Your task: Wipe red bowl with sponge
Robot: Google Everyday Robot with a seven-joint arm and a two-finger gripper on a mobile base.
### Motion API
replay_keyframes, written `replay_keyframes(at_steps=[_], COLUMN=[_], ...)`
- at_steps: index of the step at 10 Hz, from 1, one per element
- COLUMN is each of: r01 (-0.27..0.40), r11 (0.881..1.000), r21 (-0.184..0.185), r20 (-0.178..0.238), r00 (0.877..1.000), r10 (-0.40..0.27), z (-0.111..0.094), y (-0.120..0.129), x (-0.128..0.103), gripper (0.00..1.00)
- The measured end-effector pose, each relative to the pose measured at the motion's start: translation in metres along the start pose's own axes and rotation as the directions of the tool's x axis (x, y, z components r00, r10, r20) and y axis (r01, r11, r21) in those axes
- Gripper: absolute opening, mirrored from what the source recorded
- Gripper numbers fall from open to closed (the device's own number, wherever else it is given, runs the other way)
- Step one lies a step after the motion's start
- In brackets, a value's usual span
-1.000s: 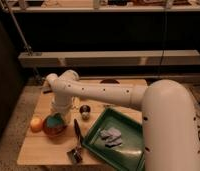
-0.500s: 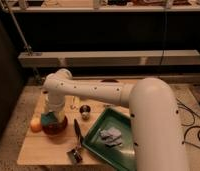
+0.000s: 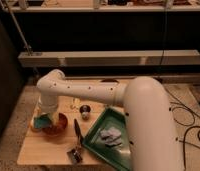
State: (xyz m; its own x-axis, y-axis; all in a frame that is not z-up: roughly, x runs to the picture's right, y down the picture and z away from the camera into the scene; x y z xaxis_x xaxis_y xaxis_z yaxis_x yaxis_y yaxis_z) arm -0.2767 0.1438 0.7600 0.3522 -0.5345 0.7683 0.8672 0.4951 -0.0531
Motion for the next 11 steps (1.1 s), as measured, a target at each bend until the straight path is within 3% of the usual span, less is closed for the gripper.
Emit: replay_keyframes(at_steps=[5,7,11], r01=[-0.020,-0.066,-0.137], r11=[0.999,0.997,0.990], r21=[-0.035,-0.036,-0.030], r20=[0.015,-0.010,-0.064], r00=[1.000,0.998,0.989], r10=[0.021,0.066,0.135], z=[-0.005,-0.013,-0.022], y=[0.044,0.059,0.063], x=[-0.011,0.002,0.033], gripper=[0.00,0.00,0.00])
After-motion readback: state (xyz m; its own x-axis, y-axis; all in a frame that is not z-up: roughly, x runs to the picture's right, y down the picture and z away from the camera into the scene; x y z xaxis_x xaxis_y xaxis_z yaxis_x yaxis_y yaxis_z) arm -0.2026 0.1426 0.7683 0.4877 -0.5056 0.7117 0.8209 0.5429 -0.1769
